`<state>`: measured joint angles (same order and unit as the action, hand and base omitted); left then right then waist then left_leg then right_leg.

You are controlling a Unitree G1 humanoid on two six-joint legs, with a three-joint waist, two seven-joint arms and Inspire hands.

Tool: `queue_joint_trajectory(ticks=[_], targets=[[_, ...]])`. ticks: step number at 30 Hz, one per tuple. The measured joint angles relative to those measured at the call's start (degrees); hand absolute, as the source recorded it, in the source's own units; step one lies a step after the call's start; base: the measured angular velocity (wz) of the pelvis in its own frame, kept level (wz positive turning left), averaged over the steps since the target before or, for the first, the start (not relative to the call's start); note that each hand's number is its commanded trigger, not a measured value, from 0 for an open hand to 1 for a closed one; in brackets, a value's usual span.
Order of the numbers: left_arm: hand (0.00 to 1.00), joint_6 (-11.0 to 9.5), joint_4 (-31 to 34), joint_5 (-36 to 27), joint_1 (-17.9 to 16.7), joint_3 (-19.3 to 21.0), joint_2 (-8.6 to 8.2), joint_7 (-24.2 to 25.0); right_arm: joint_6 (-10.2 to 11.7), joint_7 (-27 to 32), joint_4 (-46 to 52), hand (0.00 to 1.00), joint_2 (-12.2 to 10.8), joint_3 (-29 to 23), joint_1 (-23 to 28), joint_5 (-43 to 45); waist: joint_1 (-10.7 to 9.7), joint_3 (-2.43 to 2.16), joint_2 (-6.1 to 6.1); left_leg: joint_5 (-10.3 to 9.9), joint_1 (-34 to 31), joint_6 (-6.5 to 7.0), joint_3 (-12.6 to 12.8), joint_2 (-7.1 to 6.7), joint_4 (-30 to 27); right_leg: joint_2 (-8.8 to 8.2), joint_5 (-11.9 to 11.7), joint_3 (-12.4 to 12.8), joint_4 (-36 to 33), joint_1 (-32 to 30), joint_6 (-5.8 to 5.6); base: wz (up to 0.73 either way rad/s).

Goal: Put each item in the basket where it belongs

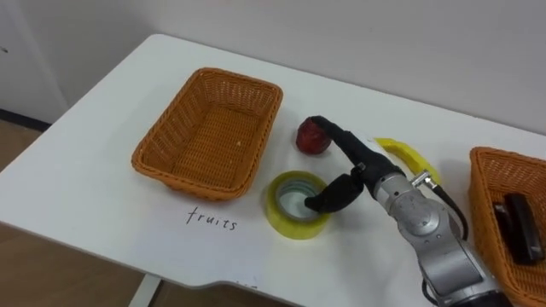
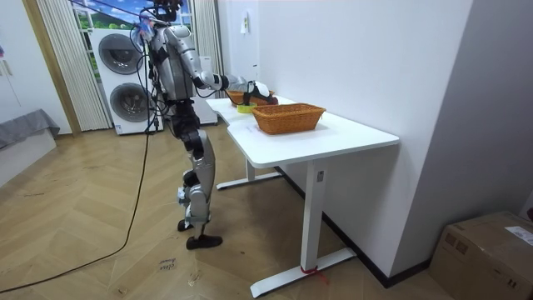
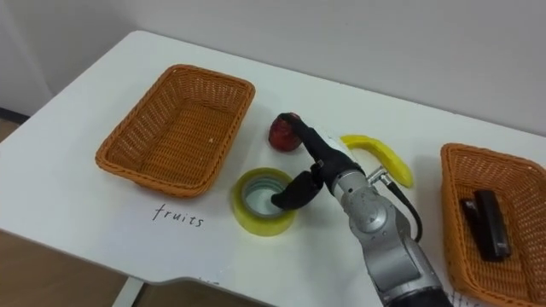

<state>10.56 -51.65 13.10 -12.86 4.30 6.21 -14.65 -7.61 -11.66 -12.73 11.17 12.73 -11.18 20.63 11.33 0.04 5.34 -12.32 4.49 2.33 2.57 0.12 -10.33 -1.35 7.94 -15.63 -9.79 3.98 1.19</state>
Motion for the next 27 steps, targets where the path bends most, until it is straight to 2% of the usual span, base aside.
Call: queue_joint_trajectory(ticks=[8,27], targets=[[0.00,0.0,0.3,0.0,0.0,0.1,0.00,-0.1,-0.1,-1.4,0.4,0.00,0.0,-0.1,0.0,1.7,0.0,0.03,0.04,0.0,0.1,0.00,0.1,0.00,0.2,0.03,0.0,0.5,0.0,0.0,0.00,0.00],[0.00,0.0,0.4,0.1,0.3,0.1,0.00,0.7,-3.8,-8.5,5.8,0.00,0.0,-0.7,0.0,7.3,-0.1,0.13,0.28,0.0,0.2,0.02,0.4,0.01,0.7,0.13,0.0,0.7,0.1,-0.3,0.00,0.00]])
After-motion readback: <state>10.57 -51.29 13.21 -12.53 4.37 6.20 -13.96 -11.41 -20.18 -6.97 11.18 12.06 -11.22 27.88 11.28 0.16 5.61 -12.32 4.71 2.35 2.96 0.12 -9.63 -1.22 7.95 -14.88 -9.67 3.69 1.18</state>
